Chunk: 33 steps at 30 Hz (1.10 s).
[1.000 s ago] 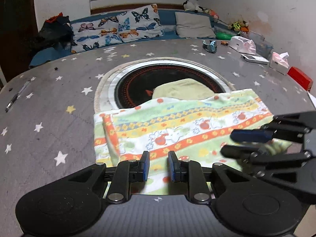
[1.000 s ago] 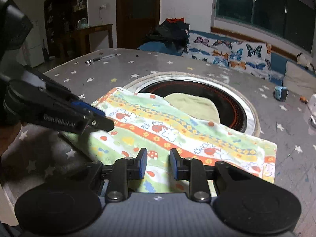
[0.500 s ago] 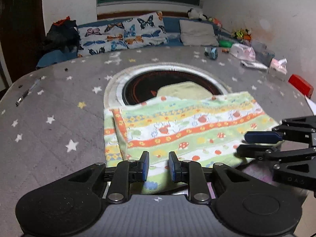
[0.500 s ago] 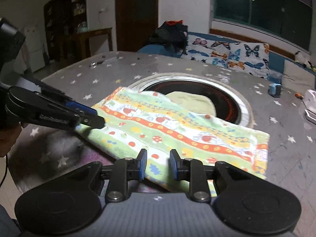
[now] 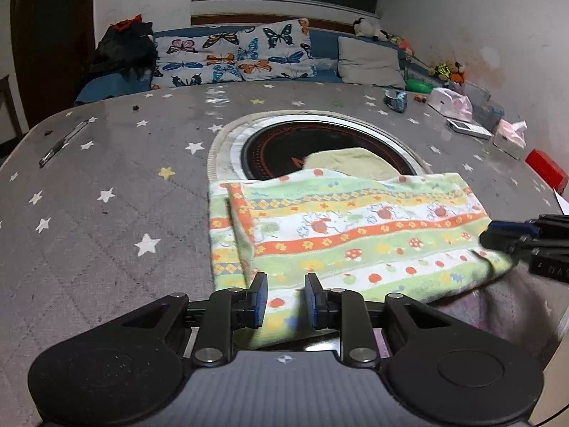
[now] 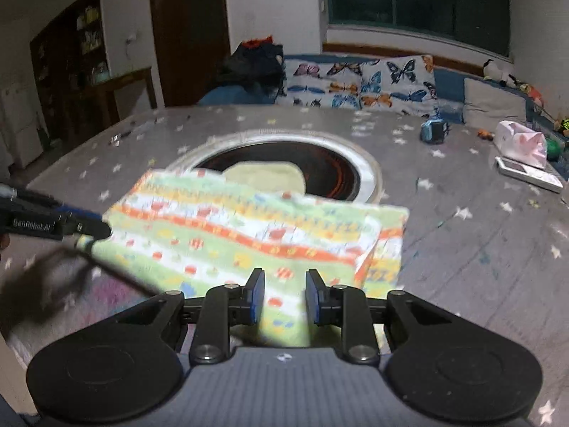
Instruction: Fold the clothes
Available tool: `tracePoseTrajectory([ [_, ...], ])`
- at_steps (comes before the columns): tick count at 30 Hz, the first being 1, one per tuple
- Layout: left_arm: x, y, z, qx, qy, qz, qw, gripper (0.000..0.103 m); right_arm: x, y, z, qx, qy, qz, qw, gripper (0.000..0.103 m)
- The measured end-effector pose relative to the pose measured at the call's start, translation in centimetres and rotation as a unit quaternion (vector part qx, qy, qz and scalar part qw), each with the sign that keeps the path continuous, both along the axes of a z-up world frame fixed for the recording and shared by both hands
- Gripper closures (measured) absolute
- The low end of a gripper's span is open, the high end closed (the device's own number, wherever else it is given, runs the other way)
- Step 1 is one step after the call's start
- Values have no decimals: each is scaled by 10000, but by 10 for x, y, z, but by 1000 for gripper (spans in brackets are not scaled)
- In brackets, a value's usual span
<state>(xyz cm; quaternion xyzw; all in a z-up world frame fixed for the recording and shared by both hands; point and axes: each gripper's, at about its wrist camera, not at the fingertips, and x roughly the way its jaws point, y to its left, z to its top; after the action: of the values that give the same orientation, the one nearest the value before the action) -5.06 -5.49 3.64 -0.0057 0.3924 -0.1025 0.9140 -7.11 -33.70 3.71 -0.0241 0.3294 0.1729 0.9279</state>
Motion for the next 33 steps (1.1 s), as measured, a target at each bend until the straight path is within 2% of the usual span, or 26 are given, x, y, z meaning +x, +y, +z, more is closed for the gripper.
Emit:
tracePoseTrajectory([
  [4,1,5,-2,-14,73,71,9999,77,18,-10,-2,-23,-15,-298,9996,78],
  [7,1,8,2,-75,72,76,9999,77,29,-17,-12,-87,224,-476,9986,78],
  [14,16,9,9,-92,58,170,9998,74,34,-11,2,36,-62,-396,9992,78],
  [21,26,6,-6,-2,331,234,9992,73,50,-3,-17,-144,217,-385,9989,78],
  [23,25,8,-4,-20,339,255,9991,67,47,-2,-14,-199,172,-361,9990,78],
  [27,28,11,2,-49,340,372,9987,60,37,8,1,-339,-5,-61,9994,78],
  [30,29,14,3,-28,367,484,9981,57,28,26,11,-452,-133,332,9983,67],
  [33,29,16,3,-7,383,574,9976,52,17,50,16,-543,-234,796,9951,66],
])
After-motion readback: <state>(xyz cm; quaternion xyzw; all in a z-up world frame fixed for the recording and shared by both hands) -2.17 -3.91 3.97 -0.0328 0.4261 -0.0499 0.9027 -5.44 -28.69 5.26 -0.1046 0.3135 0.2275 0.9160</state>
